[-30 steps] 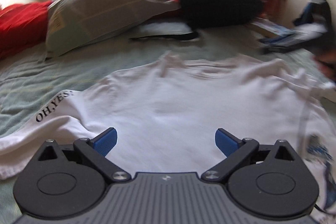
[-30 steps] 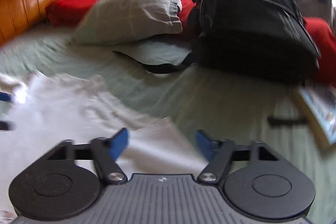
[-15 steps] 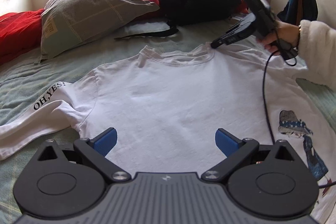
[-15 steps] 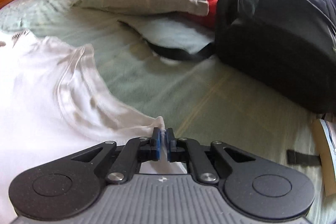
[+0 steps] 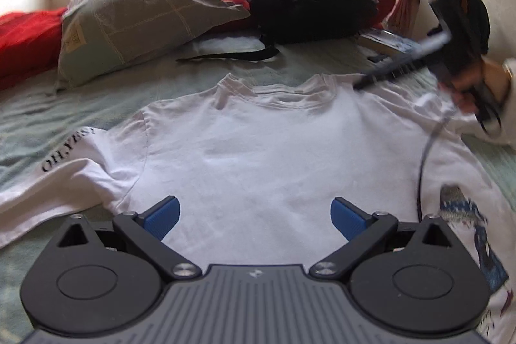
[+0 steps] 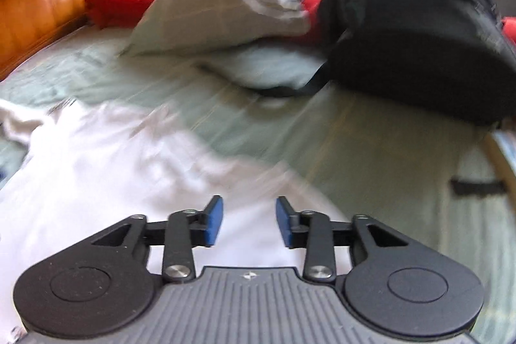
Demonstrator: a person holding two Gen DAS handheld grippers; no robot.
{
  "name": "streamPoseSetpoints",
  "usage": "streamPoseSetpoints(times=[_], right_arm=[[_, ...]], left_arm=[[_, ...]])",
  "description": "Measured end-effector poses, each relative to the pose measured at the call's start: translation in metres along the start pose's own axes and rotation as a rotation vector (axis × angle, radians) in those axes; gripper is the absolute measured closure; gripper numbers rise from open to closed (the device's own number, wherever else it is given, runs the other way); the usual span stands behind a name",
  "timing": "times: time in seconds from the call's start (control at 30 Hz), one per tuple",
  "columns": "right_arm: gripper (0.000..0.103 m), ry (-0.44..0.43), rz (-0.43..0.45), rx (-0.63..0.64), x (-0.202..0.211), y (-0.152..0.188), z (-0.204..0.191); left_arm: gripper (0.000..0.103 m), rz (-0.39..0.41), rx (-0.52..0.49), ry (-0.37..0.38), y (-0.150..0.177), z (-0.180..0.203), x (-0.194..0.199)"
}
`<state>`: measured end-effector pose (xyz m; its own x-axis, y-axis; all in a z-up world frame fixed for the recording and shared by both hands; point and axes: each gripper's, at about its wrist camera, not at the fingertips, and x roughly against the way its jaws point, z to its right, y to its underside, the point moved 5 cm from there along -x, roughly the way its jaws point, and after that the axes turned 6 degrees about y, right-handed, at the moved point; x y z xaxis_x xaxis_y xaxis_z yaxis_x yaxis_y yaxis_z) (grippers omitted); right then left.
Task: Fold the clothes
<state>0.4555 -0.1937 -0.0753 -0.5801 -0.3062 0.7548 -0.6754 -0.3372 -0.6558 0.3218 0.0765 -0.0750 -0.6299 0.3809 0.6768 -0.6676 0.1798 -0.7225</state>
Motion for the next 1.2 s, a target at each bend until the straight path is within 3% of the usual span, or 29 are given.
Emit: streamPoseSetpoints(times=[0.1, 0.23, 0.4, 0.57, 0.67, 0.83, 1.0, 1.07, 1.13, 1.2], right_arm=[[0.059, -0.016, -0.011, 0.007, -0.008, 0.003, -0.017], [0.059, -0.027, -0.001, 0.02, -0.019, -0.021, -0.047], [0.058, 0.055, -0.149, -0.072, -0.075, -0.035, -0.058], [0.053, 0.07, -0.066, -0.126, -0.104, -0.058, -0.048], [0.053, 0.069, -0.047, -0.151, -0.092, -0.065, -0.042], [0.028, 0.065, -0.021, -0.14, -0.039, -0.054, -0.04], [0.025, 0.065, -0.162, -0.112, -0.03, -0.007, -0.045], [0.021, 0.079, -0.168, -0.096, -0.04, 0.005, -0.044], [0.004, 0.089, -0.125, -0.083, -0.049, 0.006, -0.045], [0.0, 0.12, -0.089, -0.078, -0.06, -0.001, -0.045]], left_arm=[[0.003, -0.023, 0.027, -0.029, 0.002, -0.007, -0.009], [0.003, -0.028, 0.026, -0.061, 0.009, -0.011, -0.003], [0.003, -0.018, 0.041, -0.079, 0.017, -0.015, 0.013], [0.003, -0.008, 0.051, -0.072, 0.019, -0.016, 0.018], [0.003, 0.005, 0.03, -0.063, 0.019, -0.012, 0.024], [0.003, 0.006, -0.002, -0.029, 0.021, -0.007, 0.023], [0.003, -0.042, 0.032, 0.043, 0.032, -0.005, 0.008], [0.002, -0.071, 0.073, 0.078, 0.04, -0.008, 0.002], [0.002, -0.077, 0.07, 0.025, 0.046, -0.014, -0.002], [0.002, -0.068, 0.041, -0.082, 0.049, -0.023, -0.005]])
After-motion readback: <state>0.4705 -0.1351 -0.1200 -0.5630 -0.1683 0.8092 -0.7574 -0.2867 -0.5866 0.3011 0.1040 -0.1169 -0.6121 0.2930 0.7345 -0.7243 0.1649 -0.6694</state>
